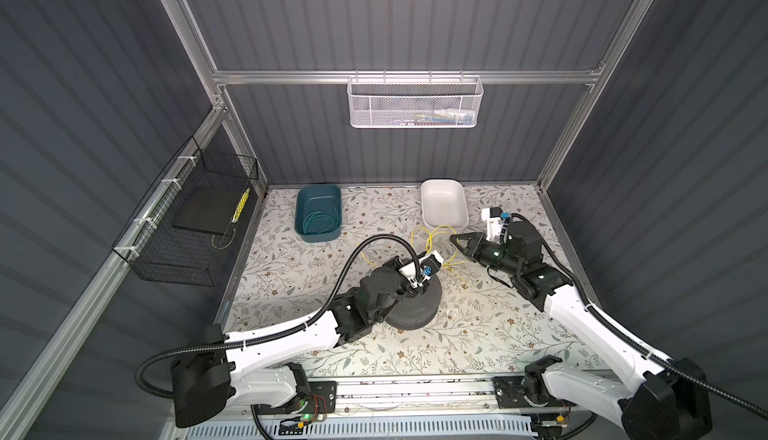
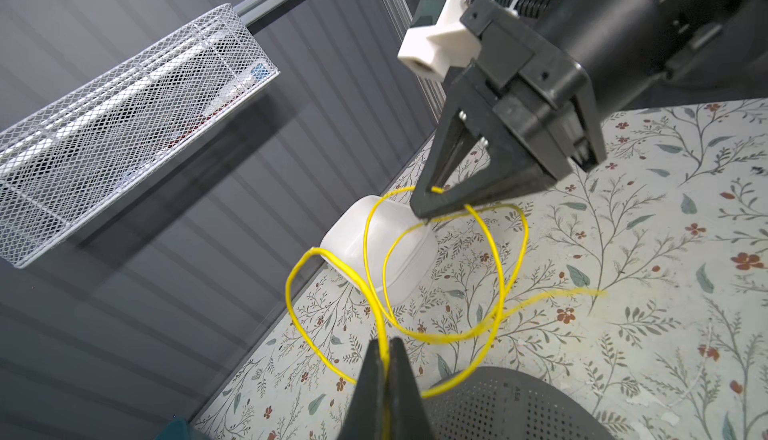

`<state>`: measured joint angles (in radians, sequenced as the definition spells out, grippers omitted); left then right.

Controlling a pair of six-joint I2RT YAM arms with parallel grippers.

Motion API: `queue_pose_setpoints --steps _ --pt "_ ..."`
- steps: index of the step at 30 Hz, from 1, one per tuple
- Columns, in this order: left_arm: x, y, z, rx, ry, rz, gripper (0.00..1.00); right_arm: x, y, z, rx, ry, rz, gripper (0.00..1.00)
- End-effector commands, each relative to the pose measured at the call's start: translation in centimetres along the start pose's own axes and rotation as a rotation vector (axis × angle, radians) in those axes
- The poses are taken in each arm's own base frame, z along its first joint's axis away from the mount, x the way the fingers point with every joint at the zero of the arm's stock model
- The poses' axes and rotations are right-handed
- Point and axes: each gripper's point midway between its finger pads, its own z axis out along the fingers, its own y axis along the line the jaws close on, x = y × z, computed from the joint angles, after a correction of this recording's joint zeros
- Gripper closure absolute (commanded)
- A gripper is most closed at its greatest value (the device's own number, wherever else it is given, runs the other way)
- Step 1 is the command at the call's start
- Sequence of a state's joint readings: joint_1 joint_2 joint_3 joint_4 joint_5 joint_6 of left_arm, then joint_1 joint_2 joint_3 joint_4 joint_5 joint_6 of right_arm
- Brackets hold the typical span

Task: Wrap the cables

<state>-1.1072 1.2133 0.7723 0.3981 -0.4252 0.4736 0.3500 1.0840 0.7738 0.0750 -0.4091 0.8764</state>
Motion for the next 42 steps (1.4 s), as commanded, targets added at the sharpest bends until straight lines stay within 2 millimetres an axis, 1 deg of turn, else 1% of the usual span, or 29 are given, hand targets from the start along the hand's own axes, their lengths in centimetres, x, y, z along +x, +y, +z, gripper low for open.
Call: queue_pose_setpoints --steps 1,5,6,9,12,17,18,20,24,29,34,38,40,42 --pt "0.7 -0.6 -1.1 0.046 0.013 -0.052 1.00 -4.8 1.8 -1.8 -0.015 -0.151 -0.063 1.00" --pt "1.9 -1.2 -2.2 0.091 0.054 -0.072 1.00 -9.2 1.9 -3.7 0.002 -0.279 -0.084 1.00" --pt "2.3 -1.3 -2.5 0.103 0.069 -0.077 1.00 -10.8 1.5 -4.4 0.029 -0.340 -0.078 1.00" --pt "3.2 -1.6 -3.4 0.132 0.111 -0.073 1.00 -14.2 1.5 -6.5 0.040 -0.440 -0.073 1.00" --pt "4.6 -1.9 -4.0 0.152 0.176 -0.047 1.00 -17.2 1.6 -8.6 0.054 -0.531 -0.073 1.00" --pt "7.4 -1.5 -4.0 0.111 0.315 0.024 1.00 -21.0 1.9 -11.6 0.036 -0.644 -0.044 1.00" --pt "7.9 -1.4 -4.0 0.103 0.339 0.039 1.00 -21.1 2.2 -11.9 0.009 -0.634 -0.046 1.00" --pt "9.3 -1.1 -3.9 0.073 0.399 0.072 1.00 -22.1 2.1 -12.8 0.003 -0.664 -0.032 1.00" --pt "11.4 -1.0 -4.0 0.041 0.483 0.112 1.00 -23.0 2.1 -13.8 -0.030 -0.690 -0.012 1.00" --pt "13.8 -1.6 -3.9 0.030 0.564 0.139 1.00 -23.1 2.2 -14.1 -0.065 -0.699 -0.001 1.00" --pt "16.0 -2.0 -4.1 0.001 0.617 0.148 1.00 -22.8 2.3 -14.1 -0.087 -0.696 0.006 1.00" --pt "17.0 -1.7 -4.2 -0.039 0.645 0.150 1.00 -22.2 2.3 -13.8 -0.109 -0.671 0.011 1.00" --pt "16.8 -1.5 -4.1 -0.061 0.644 0.122 1.00 -21.7 2.2 -13.5 -0.119 -0.647 0.013 1.00" --pt "16.2 -1.3 -4.0 -0.068 0.625 0.088 1.00 -21.0 1.6 -13.5 -0.098 -0.646 0.016 1.00"
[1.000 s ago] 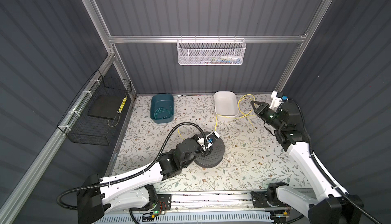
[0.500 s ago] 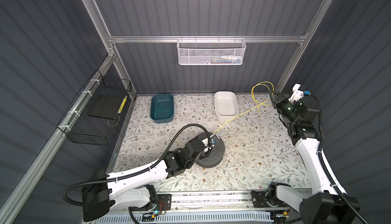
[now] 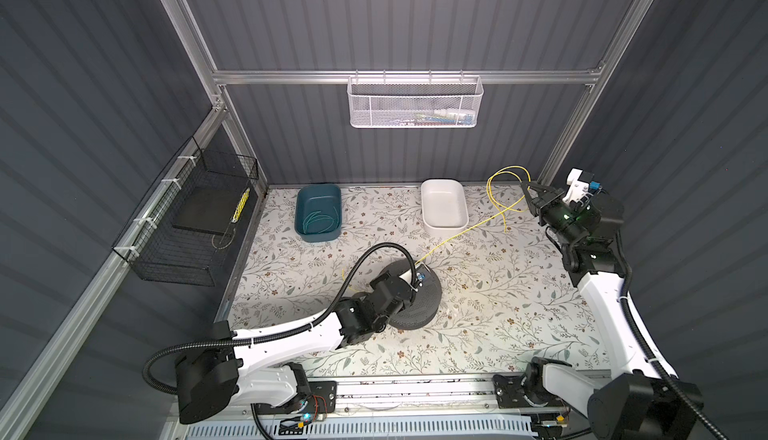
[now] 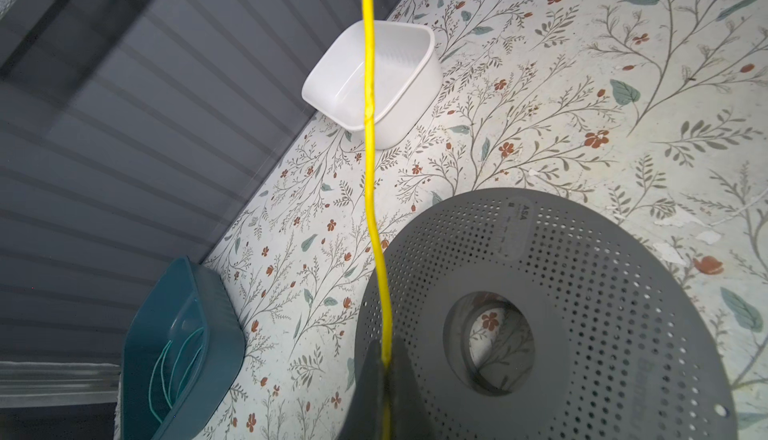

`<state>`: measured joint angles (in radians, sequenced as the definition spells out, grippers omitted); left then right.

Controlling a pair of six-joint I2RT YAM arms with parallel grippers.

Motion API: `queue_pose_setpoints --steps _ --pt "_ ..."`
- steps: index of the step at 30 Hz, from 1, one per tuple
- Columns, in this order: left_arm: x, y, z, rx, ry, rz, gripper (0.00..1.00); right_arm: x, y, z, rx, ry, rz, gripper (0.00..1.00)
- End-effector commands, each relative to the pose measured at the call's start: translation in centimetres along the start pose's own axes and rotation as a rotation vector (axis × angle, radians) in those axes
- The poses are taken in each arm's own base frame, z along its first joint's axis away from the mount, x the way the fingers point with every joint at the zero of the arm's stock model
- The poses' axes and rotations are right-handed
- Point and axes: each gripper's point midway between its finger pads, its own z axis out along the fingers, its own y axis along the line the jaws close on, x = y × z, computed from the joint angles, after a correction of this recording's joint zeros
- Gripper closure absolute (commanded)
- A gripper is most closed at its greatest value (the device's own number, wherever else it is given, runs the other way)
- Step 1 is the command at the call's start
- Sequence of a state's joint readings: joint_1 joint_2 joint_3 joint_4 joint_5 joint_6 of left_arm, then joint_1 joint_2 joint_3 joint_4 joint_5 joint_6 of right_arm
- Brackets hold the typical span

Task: Wrap the cables

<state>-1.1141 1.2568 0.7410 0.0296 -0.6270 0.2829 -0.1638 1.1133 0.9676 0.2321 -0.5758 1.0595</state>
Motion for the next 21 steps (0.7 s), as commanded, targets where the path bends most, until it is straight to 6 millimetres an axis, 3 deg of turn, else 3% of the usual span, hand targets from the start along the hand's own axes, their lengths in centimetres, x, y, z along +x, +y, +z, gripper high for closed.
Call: queue_pose_setpoints --steps 1,3,5,10,11,13,17,21 --pt "5.4 0.5 -0.2 -0.057 0.180 0.052 1.00 -3.5 2.4 -2.0 -0.061 -0.181 -0.081 1.00" --pt "5.9 1.2 -0.2 -0.107 0.180 0.056 1.00 -3.0 2.2 -2.3 -0.062 -0.171 -0.079 1.00" --pt "5.6 2.0 -0.4 -0.150 0.182 0.036 0.93 -2.3 2.1 -2.5 -0.058 -0.155 -0.081 1.00" --pt "0.1 3.0 -1.9 -0.084 0.022 -0.059 0.62 0.7 2.2 -1.9 -0.051 -0.077 -0.111 1.00" --pt "-0.7 3.3 -2.3 -0.081 -0.004 -0.059 0.51 1.3 2.2 -1.7 -0.050 -0.061 -0.113 1.00" --pt "-1.8 3.9 -2.9 -0.074 -0.027 -0.035 0.42 2.2 1.9 -1.4 -0.043 -0.037 -0.114 1.00" --pt "-5.0 5.8 -4.7 -0.073 -0.060 0.003 0.31 3.9 2.0 -0.8 -0.042 0.003 -0.113 1.00" --pt "-10.1 7.0 -5.8 -0.040 -0.134 0.016 0.30 5.9 2.8 -0.2 -0.047 0.042 -0.135 1.00"
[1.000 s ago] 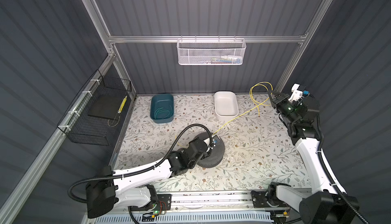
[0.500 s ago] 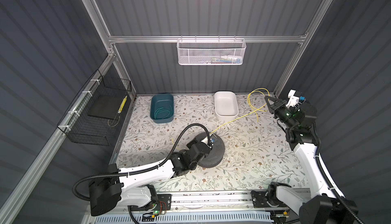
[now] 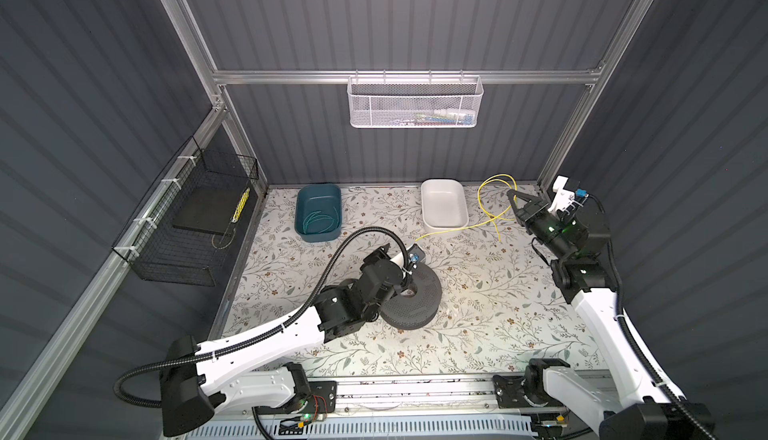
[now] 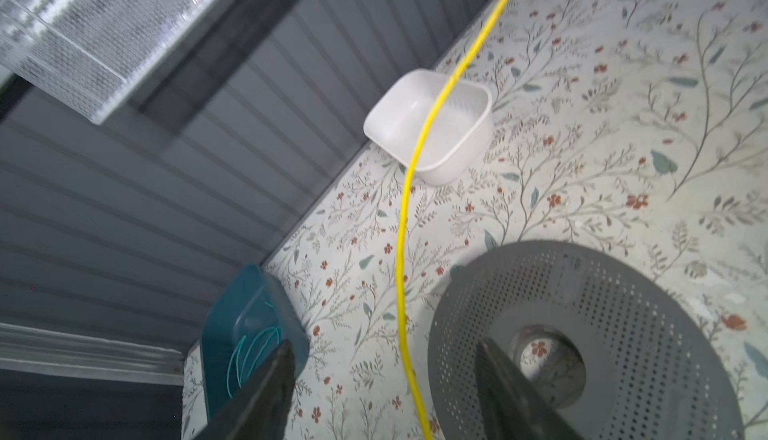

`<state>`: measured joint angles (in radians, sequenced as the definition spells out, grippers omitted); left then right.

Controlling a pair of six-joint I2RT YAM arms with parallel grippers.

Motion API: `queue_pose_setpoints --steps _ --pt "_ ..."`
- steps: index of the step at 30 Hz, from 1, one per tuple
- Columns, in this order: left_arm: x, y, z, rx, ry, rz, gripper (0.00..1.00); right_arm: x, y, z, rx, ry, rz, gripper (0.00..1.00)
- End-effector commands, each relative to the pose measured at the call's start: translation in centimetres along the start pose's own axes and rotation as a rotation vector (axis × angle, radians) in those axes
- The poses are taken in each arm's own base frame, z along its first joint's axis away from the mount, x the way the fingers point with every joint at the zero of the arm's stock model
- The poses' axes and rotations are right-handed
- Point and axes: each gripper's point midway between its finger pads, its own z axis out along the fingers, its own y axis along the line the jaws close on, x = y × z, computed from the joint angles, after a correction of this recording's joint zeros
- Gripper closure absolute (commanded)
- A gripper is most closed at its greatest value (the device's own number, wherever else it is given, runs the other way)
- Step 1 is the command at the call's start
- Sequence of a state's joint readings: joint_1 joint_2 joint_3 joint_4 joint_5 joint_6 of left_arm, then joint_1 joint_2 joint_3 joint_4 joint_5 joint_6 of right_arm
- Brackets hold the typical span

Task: Wrap the cables

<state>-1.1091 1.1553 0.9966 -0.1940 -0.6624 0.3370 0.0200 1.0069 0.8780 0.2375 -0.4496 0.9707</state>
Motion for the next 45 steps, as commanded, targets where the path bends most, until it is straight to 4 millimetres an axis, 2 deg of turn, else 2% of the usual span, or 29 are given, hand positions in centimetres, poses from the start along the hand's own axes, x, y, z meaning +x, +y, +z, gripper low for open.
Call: queue_pose_setpoints --steps 1,4,7,10,13,16,21,25,29,33,37,40,43,45 --pt "-4.5 0.1 -0.3 0.073 -0.076 0.041 0.30 1.2 0.7 0.5 -0.003 0.014 -0.037 1.00" --pt "-8.2 -2.4 1.6 0.164 -0.156 0.070 0.30 3.0 1.2 1.2 -0.010 0.049 -0.040 1.00" --pt "-10.9 -6.0 4.1 0.271 -0.226 0.091 0.31 4.5 1.5 1.7 -0.018 0.079 -0.036 1.00" --pt "-12.4 -8.6 6.1 0.324 -0.296 0.115 0.32 5.5 1.8 1.7 -0.028 0.105 -0.030 1.00" --pt "-13.2 -9.8 7.5 0.331 -0.341 0.129 0.33 6.2 2.0 1.6 -0.037 0.121 -0.024 1.00" --pt "-13.4 -9.5 8.6 0.322 -0.369 0.096 0.36 6.7 2.2 1.3 -0.045 0.129 -0.020 1.00" --pt "-13.1 -8.1 8.9 0.306 -0.394 0.037 0.52 7.5 1.9 0.9 -0.046 0.141 -0.016 1.00" --pt "-13.1 -7.8 8.0 0.329 -0.408 0.027 0.50 7.9 1.4 1.0 -0.038 0.148 -0.015 1.00" --pt "-12.6 -7.0 8.9 0.324 -0.379 0.013 0.55 8.0 1.3 1.1 -0.045 0.148 -0.001 1.00" --pt "-12.1 -7.7 9.5 0.367 -0.362 0.011 0.66 8.2 1.2 1.1 -0.047 0.150 0.001 1.00" --pt "-12.1 -8.4 9.5 0.398 -0.374 -0.008 0.60 8.3 1.1 1.2 -0.045 0.153 0.003 1.00" --pt "-12.1 -8.6 9.7 0.400 -0.374 -0.011 0.67 8.6 1.1 1.3 -0.049 0.165 0.012 1.00" --pt "-11.9 -8.8 9.9 0.405 -0.369 -0.008 0.69 8.9 1.3 1.4 -0.057 0.176 0.020 1.00" --pt "-12.1 -8.7 9.9 0.401 -0.373 -0.007 0.78 9.1 1.2 1.5 -0.056 0.179 0.019 1.00"
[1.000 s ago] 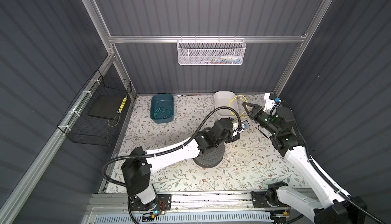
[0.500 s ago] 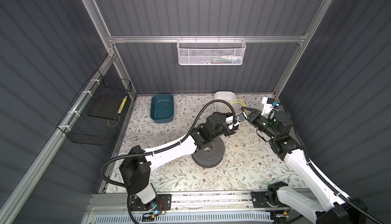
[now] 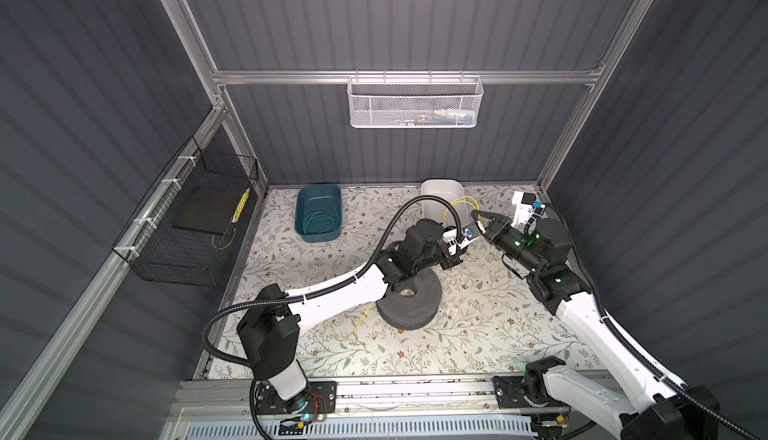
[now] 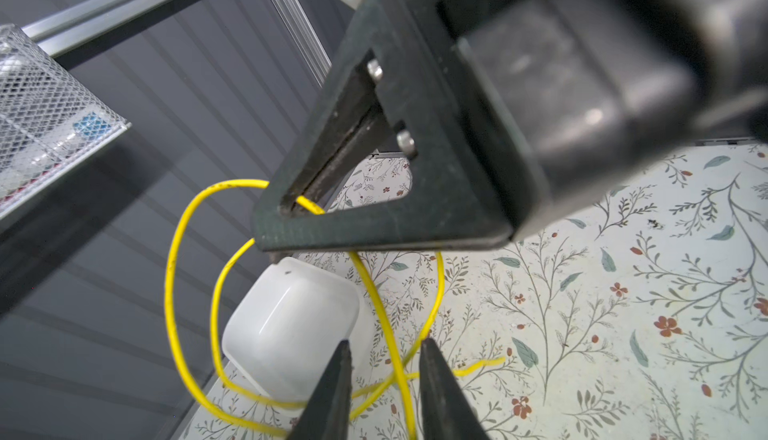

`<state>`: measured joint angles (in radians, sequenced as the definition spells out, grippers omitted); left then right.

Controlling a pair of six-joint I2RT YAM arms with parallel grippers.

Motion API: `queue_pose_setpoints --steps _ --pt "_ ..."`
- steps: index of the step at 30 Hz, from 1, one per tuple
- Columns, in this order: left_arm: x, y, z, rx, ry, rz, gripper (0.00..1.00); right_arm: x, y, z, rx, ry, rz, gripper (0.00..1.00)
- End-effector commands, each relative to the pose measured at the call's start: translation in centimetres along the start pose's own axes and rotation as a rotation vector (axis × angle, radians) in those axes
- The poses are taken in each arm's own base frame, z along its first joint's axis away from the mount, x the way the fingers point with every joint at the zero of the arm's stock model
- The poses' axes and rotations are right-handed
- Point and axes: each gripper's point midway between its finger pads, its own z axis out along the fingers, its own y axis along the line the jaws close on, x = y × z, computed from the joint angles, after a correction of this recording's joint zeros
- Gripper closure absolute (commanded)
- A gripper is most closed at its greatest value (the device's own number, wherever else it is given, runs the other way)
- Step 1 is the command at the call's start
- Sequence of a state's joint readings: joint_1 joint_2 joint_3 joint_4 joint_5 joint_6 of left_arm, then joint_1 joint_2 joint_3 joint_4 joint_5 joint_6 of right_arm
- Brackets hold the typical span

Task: Wrap the cables

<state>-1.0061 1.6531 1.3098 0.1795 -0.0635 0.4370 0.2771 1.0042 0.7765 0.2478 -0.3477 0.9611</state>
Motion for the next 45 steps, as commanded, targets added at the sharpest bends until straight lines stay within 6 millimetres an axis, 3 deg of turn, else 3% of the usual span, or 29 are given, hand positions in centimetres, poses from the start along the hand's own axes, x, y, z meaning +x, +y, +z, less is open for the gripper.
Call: queue_pose_setpoints --steps 1,4,7,10,12,15,18,21,27,31,36,39,45 --pt "-0.9 0.3 0.2 0.000 -0.031 -0.007 0.83 0.3 0.5 0.2 -0.032 0.005 -0.002 1.00" --pt "-0.9 0.5 0.1 -0.010 -0.036 -0.002 0.99 0.5 0.5 0.2 -0.032 0.014 -0.001 1.00" --pt "-0.8 0.8 -0.3 -0.035 -0.047 -0.005 1.00 0.6 0.7 0.2 -0.032 0.023 -0.010 0.99" --pt "-0.4 0.9 -0.8 -0.048 -0.054 -0.020 1.00 0.4 1.1 -0.2 -0.022 0.034 -0.050 0.66" --pt "0.0 1.2 -1.3 -0.049 -0.063 -0.048 1.00 -0.4 1.7 -1.2 0.003 0.020 -0.091 0.52" --pt "0.6 1.7 -2.4 -0.059 -0.079 -0.092 1.00 -2.1 2.4 -3.4 0.034 -0.030 -0.147 0.45" --pt "0.8 1.9 -3.5 -0.076 -0.107 -0.127 1.00 -3.5 1.3 -5.4 0.120 -0.086 -0.171 0.43" --pt "0.6 2.2 -4.5 -0.080 -0.149 -0.160 1.00 -2.7 -0.2 -6.0 0.165 -0.059 -0.152 0.43" --pt "0.0 1.8 -5.4 -0.045 -0.192 -0.187 1.00 2.0 -1.6 -3.6 0.078 0.134 -0.028 0.46" --pt "-0.3 1.8 -5.6 -0.038 -0.199 -0.186 1.00 4.0 -1.1 -2.0 0.027 0.206 -0.011 0.47" --pt "-0.4 1.7 -5.6 -0.032 -0.200 -0.187 1.00 4.6 -0.8 -1.0 -0.021 0.233 0.029 0.51" --pt "-0.4 1.7 -5.7 -0.028 -0.201 -0.190 1.00 4.7 -1.2 -0.7 -0.012 0.232 0.035 0.60" --pt "-0.7 1.4 -5.9 -0.009 -0.205 -0.193 1.00 4.1 -2.0 -0.2 0.021 0.198 0.017 0.94"
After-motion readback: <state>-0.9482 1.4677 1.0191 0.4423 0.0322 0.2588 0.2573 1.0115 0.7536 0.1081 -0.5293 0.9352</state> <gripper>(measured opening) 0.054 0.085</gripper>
